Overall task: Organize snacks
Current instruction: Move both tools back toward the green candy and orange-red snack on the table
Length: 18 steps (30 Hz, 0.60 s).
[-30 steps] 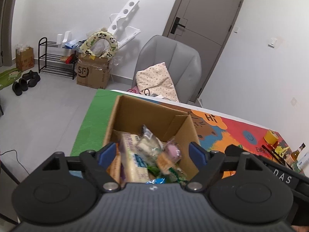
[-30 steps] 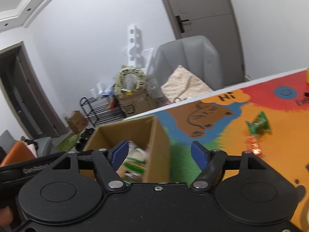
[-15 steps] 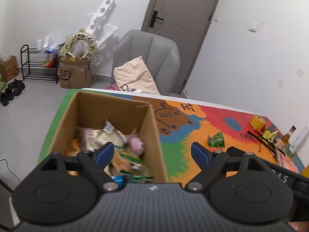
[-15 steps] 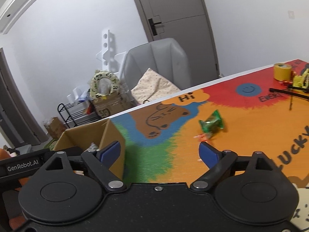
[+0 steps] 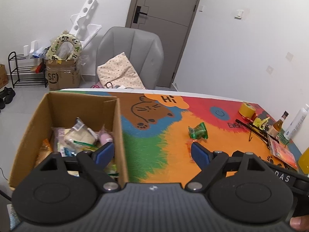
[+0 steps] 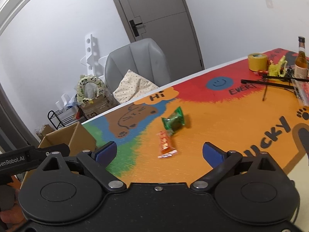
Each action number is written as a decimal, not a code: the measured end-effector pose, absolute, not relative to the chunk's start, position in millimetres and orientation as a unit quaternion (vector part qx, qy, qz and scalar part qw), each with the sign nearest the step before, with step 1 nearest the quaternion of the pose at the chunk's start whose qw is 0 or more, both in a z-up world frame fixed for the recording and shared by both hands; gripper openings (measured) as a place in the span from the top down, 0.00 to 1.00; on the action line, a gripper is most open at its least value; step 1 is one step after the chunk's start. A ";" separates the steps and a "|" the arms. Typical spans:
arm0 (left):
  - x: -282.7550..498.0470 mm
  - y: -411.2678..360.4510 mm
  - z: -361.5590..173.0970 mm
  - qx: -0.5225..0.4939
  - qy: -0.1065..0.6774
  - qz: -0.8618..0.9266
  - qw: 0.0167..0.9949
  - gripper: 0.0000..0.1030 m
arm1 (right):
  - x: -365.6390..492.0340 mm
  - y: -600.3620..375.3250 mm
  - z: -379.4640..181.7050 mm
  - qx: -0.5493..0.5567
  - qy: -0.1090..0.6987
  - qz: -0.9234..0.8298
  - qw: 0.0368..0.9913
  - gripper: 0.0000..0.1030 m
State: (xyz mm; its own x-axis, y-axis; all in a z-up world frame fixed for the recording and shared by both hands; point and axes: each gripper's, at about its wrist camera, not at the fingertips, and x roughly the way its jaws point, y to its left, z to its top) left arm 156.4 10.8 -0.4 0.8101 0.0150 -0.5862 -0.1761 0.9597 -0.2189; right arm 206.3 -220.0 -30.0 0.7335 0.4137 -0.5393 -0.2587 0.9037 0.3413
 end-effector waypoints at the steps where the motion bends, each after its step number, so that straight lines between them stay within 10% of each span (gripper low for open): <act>1: 158.3 7.0 -0.2 -0.131 0.304 0.049 0.942 0.17 | 207.2 -224.0 -31.4 0.126 0.318 0.179 0.922 0.05; 18: 205.4 -44.7 -16.1 -0.119 0.330 0.012 0.936 0.17 | 228.8 -264.7 -47.7 0.143 0.327 0.152 0.922 0.01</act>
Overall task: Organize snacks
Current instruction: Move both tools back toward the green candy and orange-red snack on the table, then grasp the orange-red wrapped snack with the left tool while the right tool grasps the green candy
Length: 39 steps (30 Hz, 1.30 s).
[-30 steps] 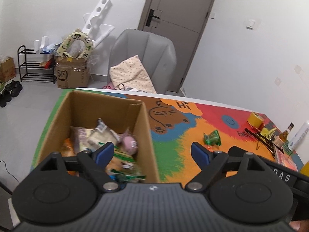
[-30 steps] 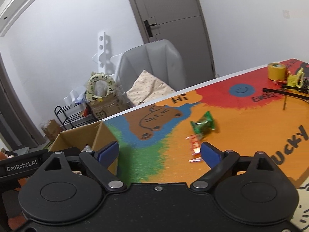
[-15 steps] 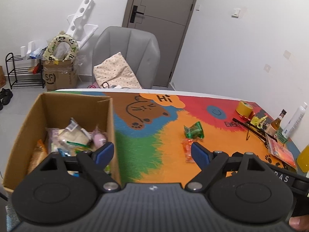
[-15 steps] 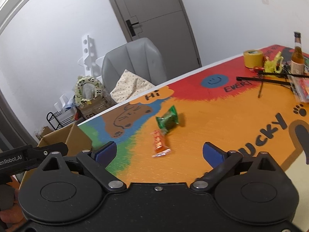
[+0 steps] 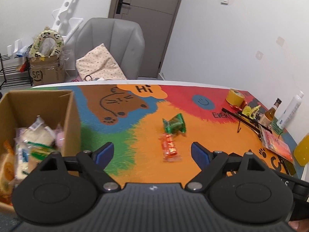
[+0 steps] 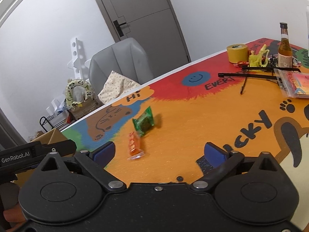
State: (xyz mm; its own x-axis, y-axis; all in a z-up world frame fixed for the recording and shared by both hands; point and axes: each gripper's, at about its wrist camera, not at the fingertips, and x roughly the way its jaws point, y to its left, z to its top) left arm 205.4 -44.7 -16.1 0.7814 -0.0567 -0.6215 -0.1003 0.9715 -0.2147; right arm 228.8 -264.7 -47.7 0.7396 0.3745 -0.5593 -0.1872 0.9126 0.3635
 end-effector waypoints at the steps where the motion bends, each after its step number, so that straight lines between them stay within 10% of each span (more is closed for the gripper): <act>1: 208.3 -48.3 -16.6 -0.117 0.331 0.010 0.936 0.17 | 231.0 -267.1 -48.3 0.145 0.328 0.151 0.921 0.01; 33: 304.2 -99.1 -94.2 -0.108 0.395 0.002 0.912 0.20 | 297.7 -313.5 -97.0 0.186 0.351 0.101 0.912 0.00; 39: 306.6 -102.0 -103.7 -0.099 0.393 0.004 0.914 0.34 | 304.5 -306.5 -100.6 0.186 0.350 0.101 0.913 0.00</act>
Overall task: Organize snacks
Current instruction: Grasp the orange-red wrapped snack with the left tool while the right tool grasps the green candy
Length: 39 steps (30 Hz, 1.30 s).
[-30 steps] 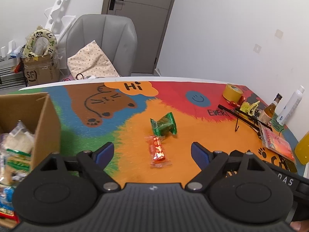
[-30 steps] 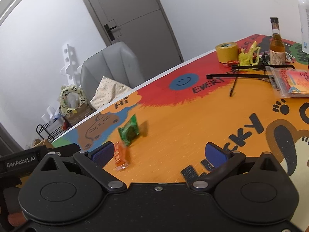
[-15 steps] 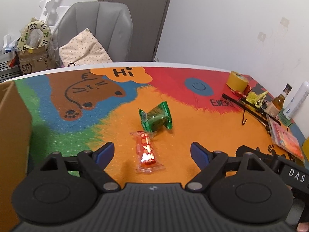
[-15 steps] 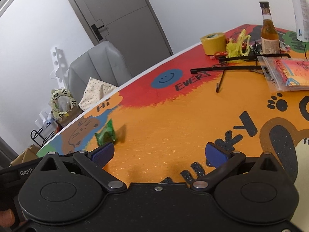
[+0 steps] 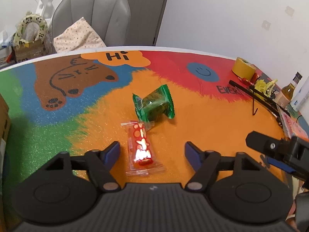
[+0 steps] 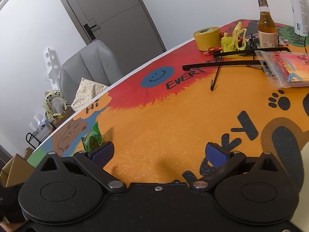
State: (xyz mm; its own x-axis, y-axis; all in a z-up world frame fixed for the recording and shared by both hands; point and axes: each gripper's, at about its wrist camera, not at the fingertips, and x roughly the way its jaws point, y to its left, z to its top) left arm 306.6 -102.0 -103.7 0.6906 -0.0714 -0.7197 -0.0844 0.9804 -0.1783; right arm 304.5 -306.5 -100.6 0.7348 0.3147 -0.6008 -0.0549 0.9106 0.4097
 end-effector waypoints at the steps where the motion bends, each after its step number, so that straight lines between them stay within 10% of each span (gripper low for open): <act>1: 306.5 -100.8 -103.5 -0.098 0.392 0.004 0.915 0.40 | 305.8 -305.0 -100.9 0.187 0.349 0.102 0.913 0.00; 8: 308.6 -82.2 -103.7 -0.117 0.389 0.003 0.914 0.81 | 314.2 -286.6 -102.0 0.181 0.351 0.116 0.911 0.00; 39: 305.6 -6.7 -96.0 -0.166 0.361 0.055 0.916 0.83 | 359.5 -181.6 -111.0 0.131 0.368 0.198 0.899 0.01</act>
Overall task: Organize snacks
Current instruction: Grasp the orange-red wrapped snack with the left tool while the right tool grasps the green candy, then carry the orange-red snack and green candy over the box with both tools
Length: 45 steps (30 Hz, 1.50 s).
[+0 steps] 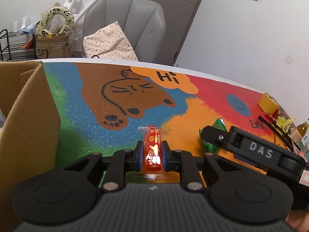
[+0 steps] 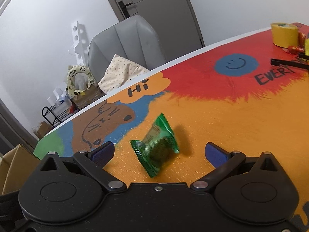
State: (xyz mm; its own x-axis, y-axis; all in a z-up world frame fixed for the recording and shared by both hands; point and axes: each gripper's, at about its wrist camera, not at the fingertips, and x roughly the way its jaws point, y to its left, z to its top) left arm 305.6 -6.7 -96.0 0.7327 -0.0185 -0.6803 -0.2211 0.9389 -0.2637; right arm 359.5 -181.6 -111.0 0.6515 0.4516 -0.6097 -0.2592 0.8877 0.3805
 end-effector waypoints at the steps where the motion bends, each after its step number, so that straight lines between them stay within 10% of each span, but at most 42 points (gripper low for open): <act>1: 305.5 -7.1 -96.0 -0.163 0.361 0.056 0.917 0.83 | 360.4 -179.8 -110.9 0.128 0.367 0.199 0.899 0.04; 4: 304.8 -6.6 -95.7 -0.163 0.359 0.058 0.917 0.83 | 363.0 -173.0 -111.6 0.110 0.363 0.201 0.903 0.15; 9: 303.7 -7.9 -95.8 -0.162 0.360 0.058 0.917 0.83 | 359.5 -175.0 -109.9 0.098 0.362 0.199 0.905 0.62; 45: 198.5 -28.4 -33.0 -0.132 0.321 0.025 0.938 0.83 | 237.8 -208.9 -52.0 0.117 0.307 0.190 0.925 0.65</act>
